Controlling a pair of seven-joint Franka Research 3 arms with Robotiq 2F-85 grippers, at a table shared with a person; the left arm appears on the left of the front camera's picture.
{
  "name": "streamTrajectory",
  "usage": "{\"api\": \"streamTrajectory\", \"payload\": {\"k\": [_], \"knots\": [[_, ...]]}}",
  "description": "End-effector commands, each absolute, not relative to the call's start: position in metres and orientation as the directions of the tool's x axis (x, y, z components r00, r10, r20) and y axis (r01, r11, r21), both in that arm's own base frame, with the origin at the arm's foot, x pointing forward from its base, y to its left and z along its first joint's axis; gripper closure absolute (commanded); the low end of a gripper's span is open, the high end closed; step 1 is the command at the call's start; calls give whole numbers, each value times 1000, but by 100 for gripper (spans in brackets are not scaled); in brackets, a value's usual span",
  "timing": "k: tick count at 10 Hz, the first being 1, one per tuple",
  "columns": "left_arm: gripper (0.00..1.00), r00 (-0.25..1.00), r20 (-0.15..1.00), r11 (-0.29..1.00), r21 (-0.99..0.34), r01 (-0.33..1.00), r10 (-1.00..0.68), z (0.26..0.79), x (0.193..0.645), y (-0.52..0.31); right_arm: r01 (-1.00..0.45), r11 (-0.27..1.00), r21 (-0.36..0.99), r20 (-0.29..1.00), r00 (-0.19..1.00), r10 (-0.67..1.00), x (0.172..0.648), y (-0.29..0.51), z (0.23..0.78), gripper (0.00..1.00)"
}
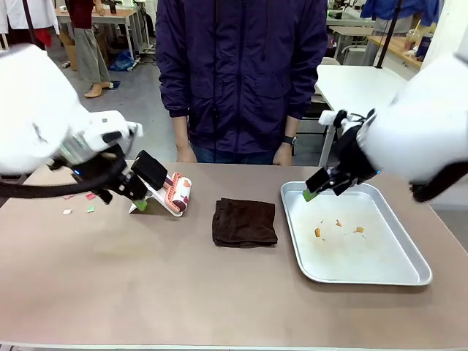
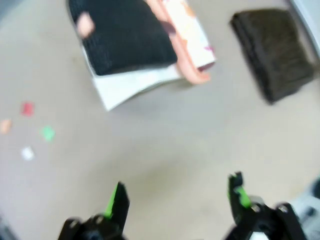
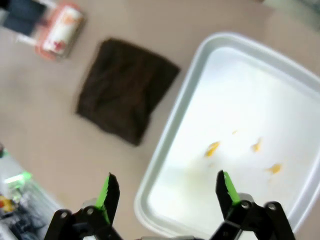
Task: Clean the surface of the table.
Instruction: Hold the Lint Roller with your left hand and the towel with your right hand.
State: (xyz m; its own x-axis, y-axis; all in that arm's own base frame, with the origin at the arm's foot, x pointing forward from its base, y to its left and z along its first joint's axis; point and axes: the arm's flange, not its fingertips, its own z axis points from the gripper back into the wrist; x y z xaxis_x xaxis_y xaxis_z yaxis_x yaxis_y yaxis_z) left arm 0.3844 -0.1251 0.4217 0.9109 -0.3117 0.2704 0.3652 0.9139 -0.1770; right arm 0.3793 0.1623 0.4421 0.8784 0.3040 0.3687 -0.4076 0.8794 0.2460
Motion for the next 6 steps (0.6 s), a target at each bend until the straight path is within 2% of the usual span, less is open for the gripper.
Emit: {"api": "streamTrajectory", "payload": {"k": [1, 4, 6], "knots": [[0, 926, 316, 869, -375, 323, -207, 467, 363, -107, -323, 847, 423, 261, 938, 228, 374, 140, 483, 0], [0, 919, 385, 710, -624, 326, -85, 498, 347, -22, -165, 715, 680, 153, 985, 82, 363, 67, 495, 0], [0, 921, 385, 601, -750, 276, 57, 488, 347, 62, -61, 593, 803, 144, 985, -93, 350, 0, 485, 0]]}}
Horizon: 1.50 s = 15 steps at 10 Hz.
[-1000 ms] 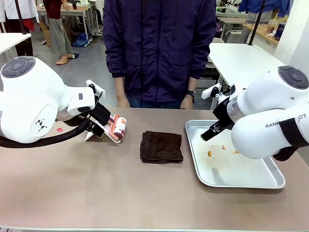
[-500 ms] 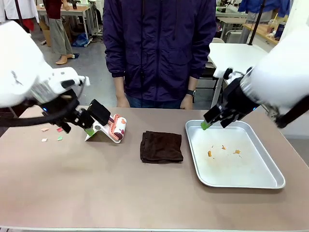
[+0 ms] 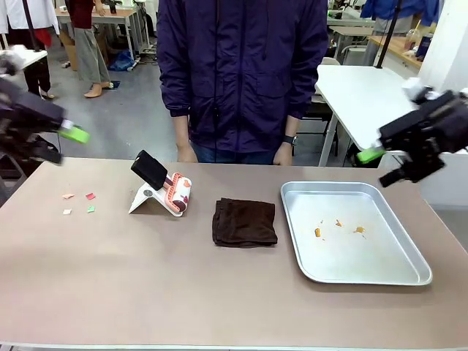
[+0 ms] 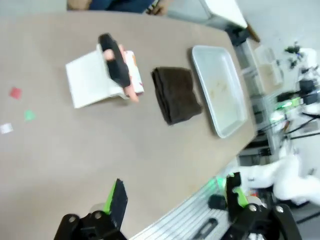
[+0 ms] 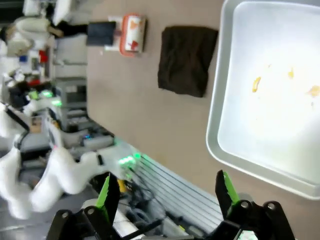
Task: Clean the surface of the table.
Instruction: Hold the Lint Roller with your left hand and the towel with your right hand.
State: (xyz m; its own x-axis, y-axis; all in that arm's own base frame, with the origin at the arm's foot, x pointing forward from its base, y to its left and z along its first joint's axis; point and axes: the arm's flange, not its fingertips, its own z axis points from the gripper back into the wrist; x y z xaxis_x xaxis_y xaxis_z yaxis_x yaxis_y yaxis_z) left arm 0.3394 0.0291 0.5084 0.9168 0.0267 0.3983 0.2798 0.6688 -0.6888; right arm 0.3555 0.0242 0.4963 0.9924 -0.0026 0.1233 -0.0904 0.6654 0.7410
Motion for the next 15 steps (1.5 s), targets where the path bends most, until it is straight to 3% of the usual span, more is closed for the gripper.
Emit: {"api": "streamTrajectory", "payload": {"k": [1, 4, 6, 8, 9, 15], "knots": [[0, 922, 363, 574, -787, 225, 137, 479, 340, 100, -40, 504, 863, 158, 968, -193, 341, -36, 479, 0], [0, 856, 341, 469, -873, 134, 390, 448, 301, 191, 47, 304, 952, 113, 865, -488, 318, -127, 449, 0], [0, 792, 324, 403, -909, 109, 517, 425, 279, 206, 144, 260, 955, 35, 813, -581, 312, -157, 426, 0], [0, 753, 360, 453, -887, 93, 551, 421, 279, 189, 165, 269, 949, 66, 731, -680, 302, -168, 424, 0], [0, 785, 294, 404, -913, 61, 545, 430, 275, 227, 175, 248, 953, 12, 795, -607, 311, -183, 432, 0], [0, 785, 294, 404, -913, 61, 545, 430, 275, 227, 175, 248, 953, 12, 795, -607, 311, -183, 432, 0]]}}
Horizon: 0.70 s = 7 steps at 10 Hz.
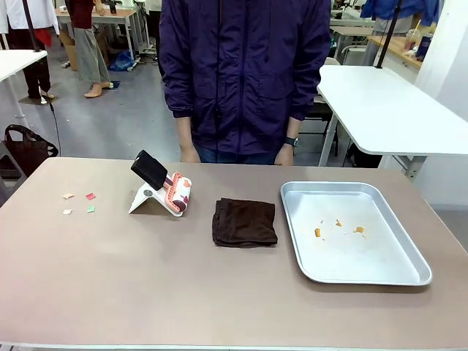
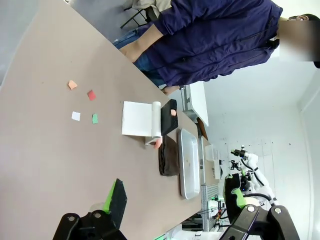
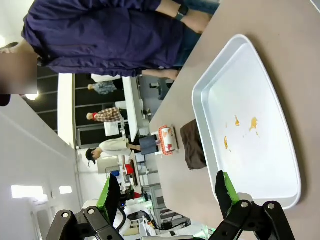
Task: Clean the surface of the table.
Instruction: Hold the Lint Roller with your left hand and the towel with your right hand.
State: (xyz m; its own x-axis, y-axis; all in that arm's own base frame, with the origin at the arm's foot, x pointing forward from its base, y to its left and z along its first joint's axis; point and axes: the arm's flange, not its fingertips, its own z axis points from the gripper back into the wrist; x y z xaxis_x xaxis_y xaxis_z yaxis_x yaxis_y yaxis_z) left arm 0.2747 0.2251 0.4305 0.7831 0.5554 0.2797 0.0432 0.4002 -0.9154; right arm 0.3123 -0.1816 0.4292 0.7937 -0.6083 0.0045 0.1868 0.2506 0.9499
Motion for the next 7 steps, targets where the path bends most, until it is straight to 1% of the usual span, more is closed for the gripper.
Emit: {"api": "streamTrajectory", "payload": {"k": [1, 2, 4, 5, 6, 7], "knots": [[0, 782, 280, 399, -916, 44, 556, 430, 275, 225, 186, 251, 950, 5, 795, -607, 313, -181, 429, 0], [0, 807, 305, 424, -902, 76, 505, 437, 274, 217, 227, 318, 920, 19, 787, -616, 317, -168, 432, 0], [0, 860, 322, 524, -848, 77, 396, 461, 296, 177, 179, 462, 869, 138, 808, -573, 337, -110, 459, 0], [0, 899, 301, 551, -830, 83, 318, 470, 314, 151, 129, 527, 840, 195, 835, -515, 348, -74, 471, 0], [0, 918, 291, 584, -807, 86, 268, 476, 337, 125, 100, 592, 800, 225, 863, -451, 359, -36, 479, 0], [0, 933, 278, 655, -753, 65, 227, 477, 363, 91, 74, 664, 744, 243, 895, -373, 373, 9, 481, 0]]}}
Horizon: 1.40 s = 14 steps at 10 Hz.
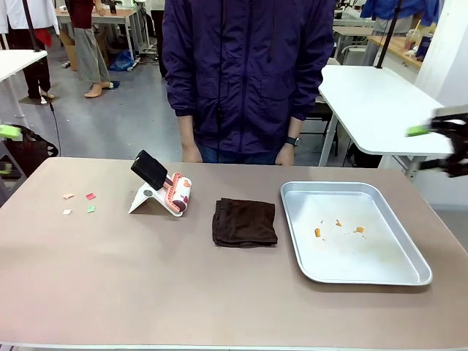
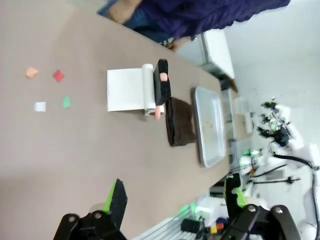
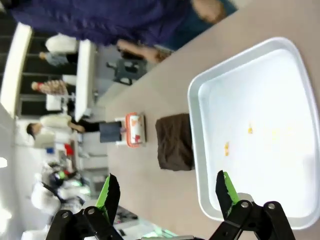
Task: Clean the surface of the table.
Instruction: Hold the Lint Roller with your left hand and the towel with your right hand.
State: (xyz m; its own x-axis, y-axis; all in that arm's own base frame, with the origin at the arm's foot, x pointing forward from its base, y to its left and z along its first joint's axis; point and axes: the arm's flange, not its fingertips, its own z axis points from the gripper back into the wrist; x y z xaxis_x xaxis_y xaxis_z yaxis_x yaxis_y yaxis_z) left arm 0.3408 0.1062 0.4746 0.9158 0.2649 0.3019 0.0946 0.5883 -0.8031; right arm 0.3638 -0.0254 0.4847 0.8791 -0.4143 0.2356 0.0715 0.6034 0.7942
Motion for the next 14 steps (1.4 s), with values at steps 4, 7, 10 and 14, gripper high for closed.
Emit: {"api": "streamTrajectory", "payload": {"k": [4, 7, 10, 14], "knots": [[0, 966, 243, 753, -650, 97, 85, 468, 429, 10, -5, 824, 567, 272, 945, -182, 398, 150, 451, 0], [0, 982, 178, 777, -626, 66, 59, 448, 463, -18, -86, 834, 545, 272, 959, -79, 390, 218, 413, 0], [0, 984, 172, 718, -690, 95, 36, 436, 476, -16, 48, 776, 629, 203, 953, -223, 401, 187, 410, 0], [0, 982, 181, 770, -633, 80, 46, 431, 468, -23, -48, 824, 564, 232, 967, -103, 392, 207, 399, 0]]}}
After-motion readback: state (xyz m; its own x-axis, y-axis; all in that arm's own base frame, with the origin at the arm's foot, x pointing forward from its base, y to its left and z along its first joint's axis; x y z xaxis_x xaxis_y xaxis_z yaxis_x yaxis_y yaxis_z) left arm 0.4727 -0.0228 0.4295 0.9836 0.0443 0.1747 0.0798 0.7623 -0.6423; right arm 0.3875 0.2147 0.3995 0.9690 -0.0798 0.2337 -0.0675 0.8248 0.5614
